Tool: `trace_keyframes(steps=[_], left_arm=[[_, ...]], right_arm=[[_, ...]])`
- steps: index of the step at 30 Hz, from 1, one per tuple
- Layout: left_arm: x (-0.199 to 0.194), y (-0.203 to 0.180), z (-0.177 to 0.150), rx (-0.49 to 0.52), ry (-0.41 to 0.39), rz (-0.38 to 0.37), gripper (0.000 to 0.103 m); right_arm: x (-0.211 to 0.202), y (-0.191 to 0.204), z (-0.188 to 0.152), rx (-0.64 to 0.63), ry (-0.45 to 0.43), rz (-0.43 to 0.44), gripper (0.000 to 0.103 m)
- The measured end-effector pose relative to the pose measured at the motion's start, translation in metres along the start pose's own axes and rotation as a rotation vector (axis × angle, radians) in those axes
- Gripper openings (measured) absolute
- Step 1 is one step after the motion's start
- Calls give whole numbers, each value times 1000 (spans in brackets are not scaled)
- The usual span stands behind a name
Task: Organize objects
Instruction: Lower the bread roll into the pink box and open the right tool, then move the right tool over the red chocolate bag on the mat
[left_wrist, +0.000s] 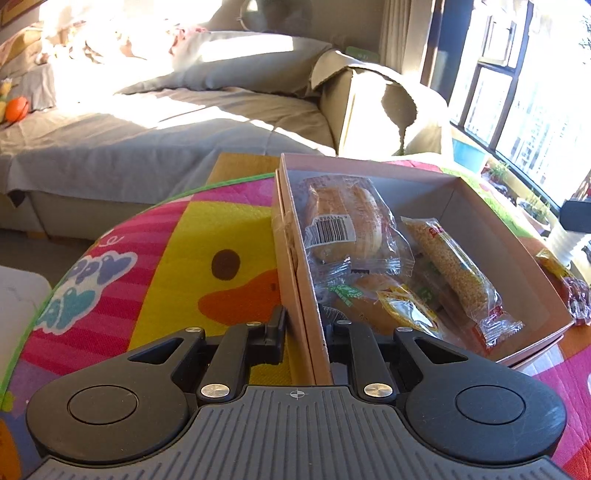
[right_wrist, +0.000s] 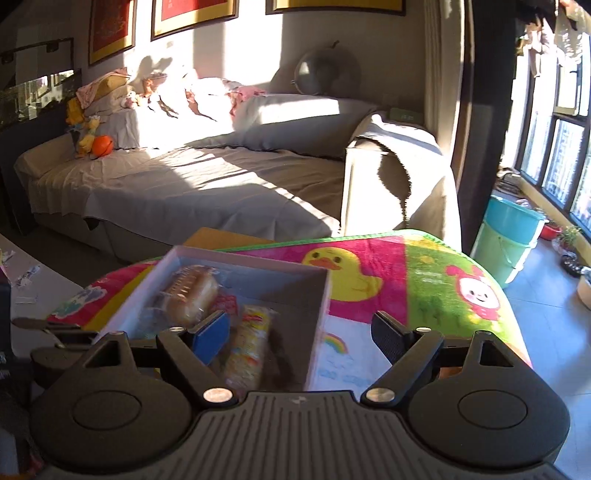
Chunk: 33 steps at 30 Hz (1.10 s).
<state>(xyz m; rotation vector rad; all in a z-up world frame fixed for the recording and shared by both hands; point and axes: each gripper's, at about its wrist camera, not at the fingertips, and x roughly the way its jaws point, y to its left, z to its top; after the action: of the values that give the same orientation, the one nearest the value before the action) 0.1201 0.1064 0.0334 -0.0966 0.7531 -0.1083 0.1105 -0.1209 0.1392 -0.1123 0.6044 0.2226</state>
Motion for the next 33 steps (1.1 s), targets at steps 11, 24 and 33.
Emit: trace_keyframes(steps=[11,24,33], left_arm=[[6,-8,2,23,-13,13,16],[7,-11,3,28,-2,27,15],[6,-11,3,24,0,27,15]], right_arm=[[-40,-91,-104,158,119,-268,93],[9,-123,-94,174,99,-311,93],[19,-122,-94,214,132,-273,93]])
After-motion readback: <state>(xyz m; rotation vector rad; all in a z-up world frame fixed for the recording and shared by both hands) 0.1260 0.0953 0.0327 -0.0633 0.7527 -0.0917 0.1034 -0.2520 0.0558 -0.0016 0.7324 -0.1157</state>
